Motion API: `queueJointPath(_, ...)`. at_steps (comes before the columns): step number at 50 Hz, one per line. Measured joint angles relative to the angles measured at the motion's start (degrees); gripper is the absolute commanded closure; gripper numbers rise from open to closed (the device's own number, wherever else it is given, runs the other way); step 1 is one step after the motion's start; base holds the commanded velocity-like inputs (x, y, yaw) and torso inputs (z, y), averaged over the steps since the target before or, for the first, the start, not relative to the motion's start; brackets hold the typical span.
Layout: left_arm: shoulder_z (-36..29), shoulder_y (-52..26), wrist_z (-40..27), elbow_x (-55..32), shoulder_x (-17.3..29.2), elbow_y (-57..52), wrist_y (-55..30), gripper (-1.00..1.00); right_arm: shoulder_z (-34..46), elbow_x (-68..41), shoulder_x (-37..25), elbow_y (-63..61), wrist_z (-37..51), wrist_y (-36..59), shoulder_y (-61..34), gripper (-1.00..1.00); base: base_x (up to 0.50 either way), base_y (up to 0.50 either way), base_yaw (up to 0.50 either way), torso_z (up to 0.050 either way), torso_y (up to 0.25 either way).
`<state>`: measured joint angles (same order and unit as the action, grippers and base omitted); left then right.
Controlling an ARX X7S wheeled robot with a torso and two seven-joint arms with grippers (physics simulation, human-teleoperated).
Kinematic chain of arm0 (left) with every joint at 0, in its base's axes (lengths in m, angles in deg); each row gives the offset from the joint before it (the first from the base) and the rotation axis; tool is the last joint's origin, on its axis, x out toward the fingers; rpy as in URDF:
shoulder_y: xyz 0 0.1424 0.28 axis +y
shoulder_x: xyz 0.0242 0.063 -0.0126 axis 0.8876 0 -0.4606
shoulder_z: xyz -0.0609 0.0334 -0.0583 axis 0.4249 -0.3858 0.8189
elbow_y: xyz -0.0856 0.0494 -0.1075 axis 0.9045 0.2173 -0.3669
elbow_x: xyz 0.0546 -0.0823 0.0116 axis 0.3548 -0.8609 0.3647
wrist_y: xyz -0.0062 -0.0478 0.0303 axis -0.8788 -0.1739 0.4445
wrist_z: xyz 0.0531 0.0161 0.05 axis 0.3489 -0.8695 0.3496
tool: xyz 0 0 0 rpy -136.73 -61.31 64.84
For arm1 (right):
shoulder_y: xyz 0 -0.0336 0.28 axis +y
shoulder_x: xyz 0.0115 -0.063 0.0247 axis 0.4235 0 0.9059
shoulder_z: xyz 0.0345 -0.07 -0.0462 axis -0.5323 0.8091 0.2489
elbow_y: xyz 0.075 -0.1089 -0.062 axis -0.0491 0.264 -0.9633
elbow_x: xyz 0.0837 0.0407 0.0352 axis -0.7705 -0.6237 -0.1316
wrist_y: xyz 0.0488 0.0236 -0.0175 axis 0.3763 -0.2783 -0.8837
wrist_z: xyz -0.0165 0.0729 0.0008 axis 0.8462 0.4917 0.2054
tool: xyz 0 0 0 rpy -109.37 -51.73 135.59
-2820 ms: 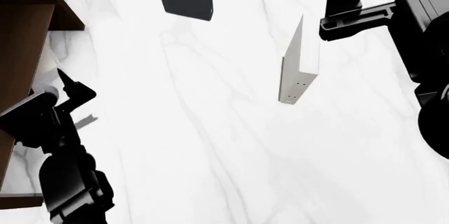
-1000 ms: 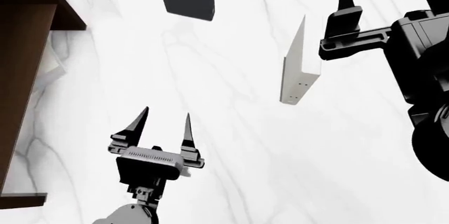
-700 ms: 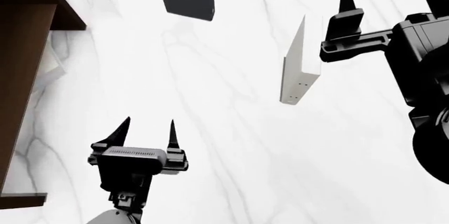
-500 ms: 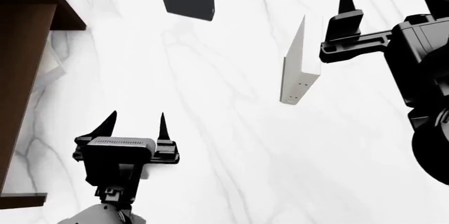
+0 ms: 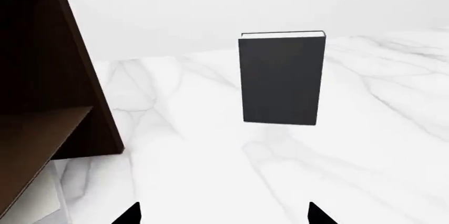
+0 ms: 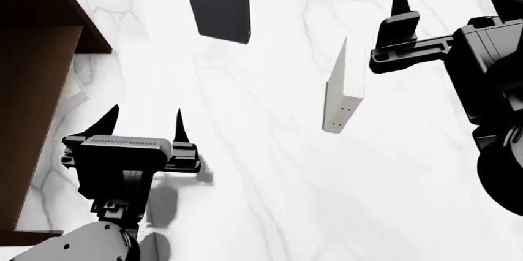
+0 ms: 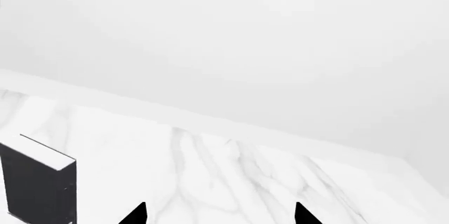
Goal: Pick up the book on the right and place it under the cabinet shelf.
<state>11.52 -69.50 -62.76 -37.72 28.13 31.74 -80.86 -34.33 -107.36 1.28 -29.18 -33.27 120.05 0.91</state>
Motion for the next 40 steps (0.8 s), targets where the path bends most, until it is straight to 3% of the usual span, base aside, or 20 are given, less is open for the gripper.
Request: queueJointPath(40,2.82,-8.76,-4.02,-1.96,6.14,-12.94,-11.18,-1.00,-1.21,-0.68,-1.12,-1.33,0.79,-1.59,2.23,-1.00,0.00,0.00,0.00,0.000,0.233)
